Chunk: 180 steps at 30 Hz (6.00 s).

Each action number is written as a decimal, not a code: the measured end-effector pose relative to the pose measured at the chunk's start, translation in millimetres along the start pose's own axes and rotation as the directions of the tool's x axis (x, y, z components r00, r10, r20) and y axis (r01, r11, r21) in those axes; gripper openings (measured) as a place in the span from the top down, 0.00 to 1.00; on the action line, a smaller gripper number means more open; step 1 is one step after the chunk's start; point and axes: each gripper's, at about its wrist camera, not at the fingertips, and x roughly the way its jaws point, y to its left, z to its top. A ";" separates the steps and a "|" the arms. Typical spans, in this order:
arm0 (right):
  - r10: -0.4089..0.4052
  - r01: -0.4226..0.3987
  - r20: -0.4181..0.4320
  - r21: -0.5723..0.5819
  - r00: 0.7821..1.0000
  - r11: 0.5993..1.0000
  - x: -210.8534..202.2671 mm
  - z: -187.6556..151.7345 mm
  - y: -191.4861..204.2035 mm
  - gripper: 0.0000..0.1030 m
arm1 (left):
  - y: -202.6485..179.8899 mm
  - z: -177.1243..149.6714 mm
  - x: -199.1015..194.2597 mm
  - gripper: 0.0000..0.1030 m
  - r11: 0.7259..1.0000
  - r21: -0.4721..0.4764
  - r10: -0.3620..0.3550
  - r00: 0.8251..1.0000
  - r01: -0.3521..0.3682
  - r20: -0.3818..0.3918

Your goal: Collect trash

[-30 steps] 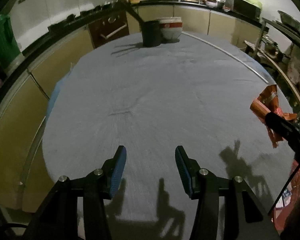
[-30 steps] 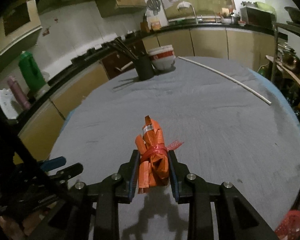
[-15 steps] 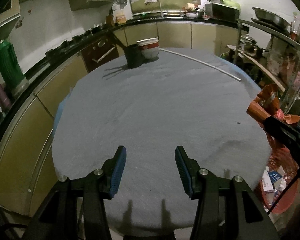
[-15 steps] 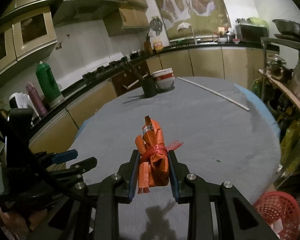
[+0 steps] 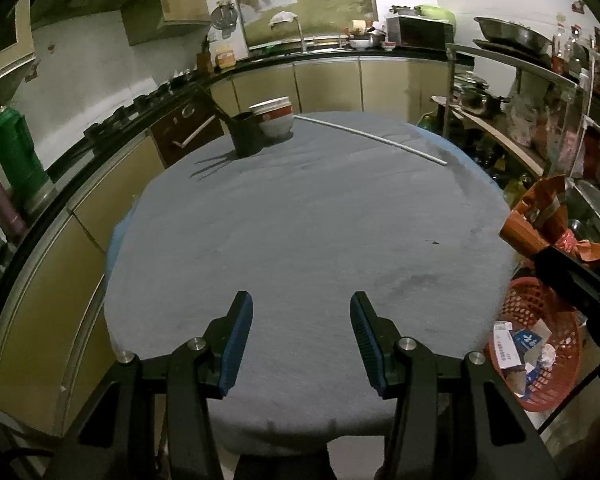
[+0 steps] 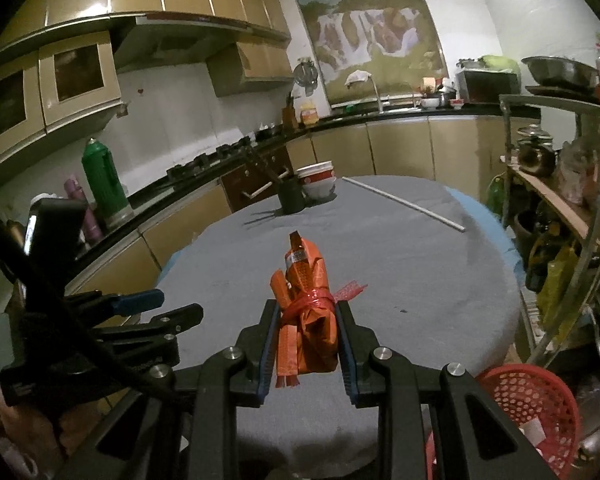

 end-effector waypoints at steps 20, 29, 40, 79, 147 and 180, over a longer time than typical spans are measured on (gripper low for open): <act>-0.048 0.045 0.076 0.044 0.996 0.998 -62.7 -16.0 -22.2 0.71 | -44.5 -3.7 -30.6 0.50 0.996 0.084 -0.032 0.998 0.028 0.048; -0.067 0.060 0.091 0.074 0.994 0.995 -82.4 -22.4 -33.5 0.71 | -66.1 -5.5 -40.8 0.50 0.991 0.125 -0.047 0.997 0.039 0.061; -0.097 0.088 0.103 0.089 0.990 0.992 -108.3 -32.5 -41.7 0.71 | -92.0 -10.0 -53.5 0.50 0.983 0.172 -0.072 0.995 0.059 0.069; -0.201 0.184 0.070 0.197 0.977 0.963 -135.5 -68.0 -96.0 0.71 | -154.7 -36.5 -50.9 0.50 0.942 0.297 -0.164 0.986 0.153 0.012; -0.116 0.117 -0.039 0.019 0.992 0.993 -36.6 -16.4 58.4 0.32 | 51.8 -37.2 -63.2 0.24 0.976 -0.174 0.159 0.976 -0.133 0.150; -0.117 0.119 -0.071 0.015 0.991 0.993 21.6 5.8 52.1 0.32 | 81.4 -19.0 -12.1 0.24 0.964 -0.228 0.160 0.984 -0.138 0.079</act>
